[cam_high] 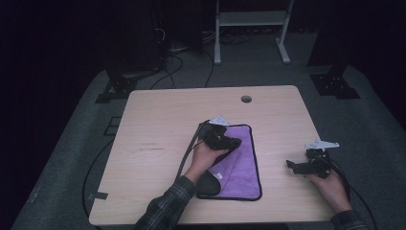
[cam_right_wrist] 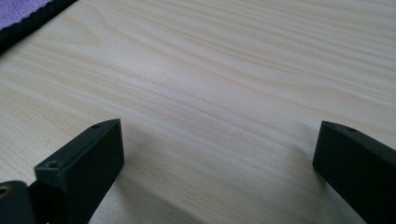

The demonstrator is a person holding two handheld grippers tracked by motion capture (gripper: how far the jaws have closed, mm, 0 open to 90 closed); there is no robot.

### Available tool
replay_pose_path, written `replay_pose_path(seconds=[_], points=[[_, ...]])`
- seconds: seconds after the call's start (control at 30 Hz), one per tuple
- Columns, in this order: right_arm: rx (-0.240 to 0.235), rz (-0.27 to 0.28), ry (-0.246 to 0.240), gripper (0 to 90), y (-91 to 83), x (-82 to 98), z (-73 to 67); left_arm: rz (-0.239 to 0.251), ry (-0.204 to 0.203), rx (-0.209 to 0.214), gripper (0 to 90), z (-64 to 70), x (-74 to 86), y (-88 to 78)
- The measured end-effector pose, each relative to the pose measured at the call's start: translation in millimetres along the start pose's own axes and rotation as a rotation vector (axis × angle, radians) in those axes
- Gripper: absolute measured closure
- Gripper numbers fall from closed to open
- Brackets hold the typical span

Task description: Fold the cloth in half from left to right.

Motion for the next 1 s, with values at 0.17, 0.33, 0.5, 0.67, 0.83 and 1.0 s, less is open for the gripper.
replay_pose_path(seconds=[0.17,0.33,0.5,0.67,0.83,1.0], points=[[0.000,0.000,0.001,1.1,0.0,0.0,0.0,-0.004,0.005,0.025,86.9,8.3,-3.4,10.9],[0.000,0.000,0.001,1.2,0.0,0.0,0.0,-0.026,0.005,0.039,87.0,14.7,-2.6,25.9],[0.000,0.000,0.001,1.1,0.0,0.0,0.0,-0.054,0.018,0.034,87.0,17.6,-0.5,39.7],[0.000,0.000,0.000,1.1,0.0,0.0,0.0,-0.100,0.044,0.019,86.8,21.3,4.6,53.1],[0.000,0.000,0.000,1.1,0.0,0.0,0.0,-0.109,0.044,0.038,79.4,23.8,6.5,56.2],[-0.001,0.001,-0.002,1.1,0.0,0.1,0.0,-0.052,0.067,0.016,65.6,19.6,-4.9,33.5]])
Point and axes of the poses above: each handheld gripper's, and its own axes: y roughly forward along the jaws, x roughly out of its underside, z roughly to its right, the point moved 8 cm from there along y, roughly forward along the jaws, and after that the axes turned 14 degrees about -x, right-handed, at the moved point
